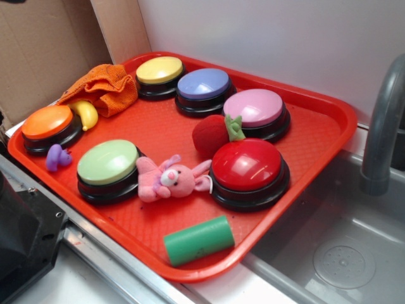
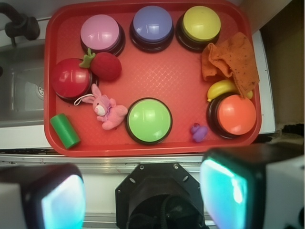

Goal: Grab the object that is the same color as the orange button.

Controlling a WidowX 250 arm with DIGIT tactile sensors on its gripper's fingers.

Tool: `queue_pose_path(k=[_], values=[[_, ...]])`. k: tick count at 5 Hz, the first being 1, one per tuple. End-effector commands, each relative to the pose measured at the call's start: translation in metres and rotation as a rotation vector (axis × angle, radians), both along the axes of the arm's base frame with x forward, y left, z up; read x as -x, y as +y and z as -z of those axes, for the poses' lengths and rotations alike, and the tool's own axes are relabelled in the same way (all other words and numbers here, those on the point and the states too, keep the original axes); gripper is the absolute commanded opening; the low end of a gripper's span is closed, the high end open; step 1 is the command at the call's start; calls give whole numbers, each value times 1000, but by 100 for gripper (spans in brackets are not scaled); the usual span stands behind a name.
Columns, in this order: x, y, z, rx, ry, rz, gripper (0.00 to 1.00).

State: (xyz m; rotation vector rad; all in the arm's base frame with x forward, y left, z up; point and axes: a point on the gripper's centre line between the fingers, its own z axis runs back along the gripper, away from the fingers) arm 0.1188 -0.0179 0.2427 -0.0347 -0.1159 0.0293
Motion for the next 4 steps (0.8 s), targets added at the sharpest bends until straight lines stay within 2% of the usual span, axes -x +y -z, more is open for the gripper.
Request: queue_pose_path(k=[1, 2, 4], values=[[0, 0, 0, 0, 0, 0, 100], [-10, 10, 12, -27, -53, 53, 100], [-48, 57, 65, -147, -210, 75, 100]])
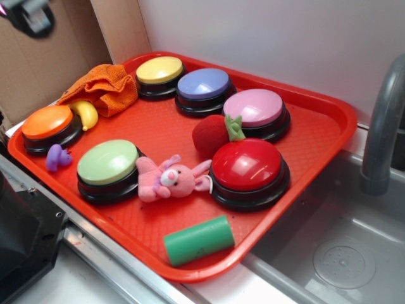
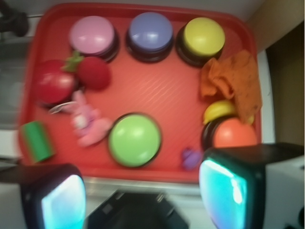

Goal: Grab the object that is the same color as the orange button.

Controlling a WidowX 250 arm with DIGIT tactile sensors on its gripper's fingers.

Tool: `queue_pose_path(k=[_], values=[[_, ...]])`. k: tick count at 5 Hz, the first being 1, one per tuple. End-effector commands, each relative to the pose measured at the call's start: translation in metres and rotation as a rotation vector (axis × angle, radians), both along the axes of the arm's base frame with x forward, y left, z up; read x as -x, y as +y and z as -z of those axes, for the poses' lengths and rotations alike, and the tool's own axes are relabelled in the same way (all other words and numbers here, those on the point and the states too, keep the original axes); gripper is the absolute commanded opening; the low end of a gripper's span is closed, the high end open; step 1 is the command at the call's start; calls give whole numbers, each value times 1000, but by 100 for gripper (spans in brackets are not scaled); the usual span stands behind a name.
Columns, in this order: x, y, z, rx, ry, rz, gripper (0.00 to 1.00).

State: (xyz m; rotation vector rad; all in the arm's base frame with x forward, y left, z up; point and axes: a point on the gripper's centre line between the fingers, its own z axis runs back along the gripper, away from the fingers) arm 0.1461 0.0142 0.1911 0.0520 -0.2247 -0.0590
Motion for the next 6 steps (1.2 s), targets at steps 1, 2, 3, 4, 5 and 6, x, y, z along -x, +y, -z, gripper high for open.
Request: queue_pose_path(k=[1, 2, 3, 4, 5, 6], values=[[-39, 52, 39, -85, -148, 4, 100], [-54, 68, 60, -103, -170, -4, 100], [-68, 88, 87, -129, -167, -14, 100], [-77, 104, 108, -161, -171, -21, 100], [-79, 115, 119, -188, -151, -42, 100], [-86, 127, 132, -238, -120, -53, 100]])
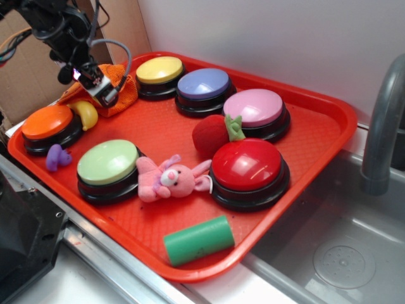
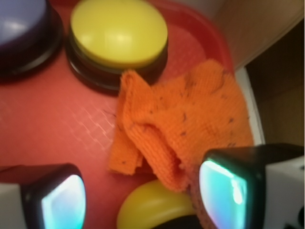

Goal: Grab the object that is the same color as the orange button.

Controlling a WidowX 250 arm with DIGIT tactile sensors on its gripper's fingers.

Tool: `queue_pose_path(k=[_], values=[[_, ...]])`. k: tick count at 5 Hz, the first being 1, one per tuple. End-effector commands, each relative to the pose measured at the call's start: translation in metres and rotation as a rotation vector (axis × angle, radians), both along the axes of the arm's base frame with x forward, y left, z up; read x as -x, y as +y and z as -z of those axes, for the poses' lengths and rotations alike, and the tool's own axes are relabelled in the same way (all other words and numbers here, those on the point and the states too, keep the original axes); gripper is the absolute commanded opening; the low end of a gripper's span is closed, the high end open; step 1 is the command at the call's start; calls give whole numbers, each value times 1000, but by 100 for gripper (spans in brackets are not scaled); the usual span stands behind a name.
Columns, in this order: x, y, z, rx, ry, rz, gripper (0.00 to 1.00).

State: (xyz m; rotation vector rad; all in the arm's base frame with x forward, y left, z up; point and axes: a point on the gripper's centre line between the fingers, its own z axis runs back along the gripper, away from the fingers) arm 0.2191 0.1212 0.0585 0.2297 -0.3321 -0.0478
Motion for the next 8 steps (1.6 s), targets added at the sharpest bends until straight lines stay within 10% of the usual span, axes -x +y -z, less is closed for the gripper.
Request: queue_pose_path(k=[1, 3, 4, 8], values=[[-17, 29, 5, -94, -3, -60, 100], [-24, 31, 9, -120, -18, -76, 100], [-23, 33, 12, -140, -18, -78, 0], [-23, 24, -9, -179, 9, -153, 0]])
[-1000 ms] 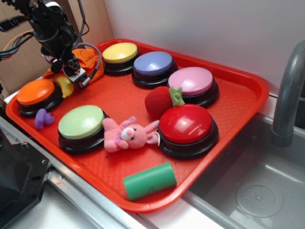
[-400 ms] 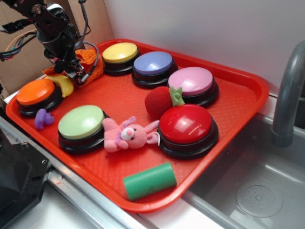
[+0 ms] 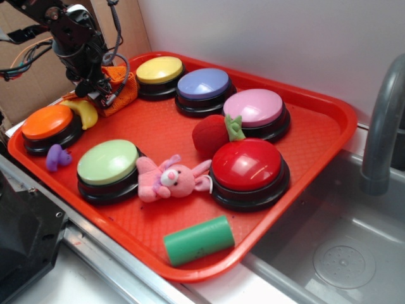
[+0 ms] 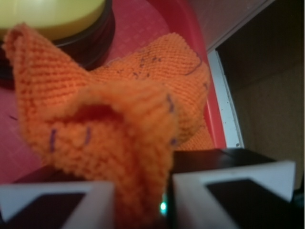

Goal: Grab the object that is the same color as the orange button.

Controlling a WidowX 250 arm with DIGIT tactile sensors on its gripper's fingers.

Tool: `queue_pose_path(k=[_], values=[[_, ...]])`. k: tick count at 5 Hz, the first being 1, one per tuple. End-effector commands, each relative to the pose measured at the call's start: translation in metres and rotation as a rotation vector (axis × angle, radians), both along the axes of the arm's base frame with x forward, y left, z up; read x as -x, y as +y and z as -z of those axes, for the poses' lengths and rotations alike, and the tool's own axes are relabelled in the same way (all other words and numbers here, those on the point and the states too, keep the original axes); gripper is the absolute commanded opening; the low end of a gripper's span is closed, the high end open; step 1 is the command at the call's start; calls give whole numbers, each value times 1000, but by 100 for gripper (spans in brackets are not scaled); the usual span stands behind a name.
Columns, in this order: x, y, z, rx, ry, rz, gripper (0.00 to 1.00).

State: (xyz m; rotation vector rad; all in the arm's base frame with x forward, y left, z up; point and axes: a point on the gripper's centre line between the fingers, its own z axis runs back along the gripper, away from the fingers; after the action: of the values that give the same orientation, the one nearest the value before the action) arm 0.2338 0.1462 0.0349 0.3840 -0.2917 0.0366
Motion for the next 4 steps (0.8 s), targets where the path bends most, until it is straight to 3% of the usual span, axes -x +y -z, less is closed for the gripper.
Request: queue_pose_path(k=[1, 2, 3, 4], values=[[-5, -11, -58, 39, -38, -145, 0], [-2, -33, -94, 122, -59, -191, 0], [-2, -58, -122, 224, -41, -197, 0], [0, -85, -138, 399, -60, -165, 0]])
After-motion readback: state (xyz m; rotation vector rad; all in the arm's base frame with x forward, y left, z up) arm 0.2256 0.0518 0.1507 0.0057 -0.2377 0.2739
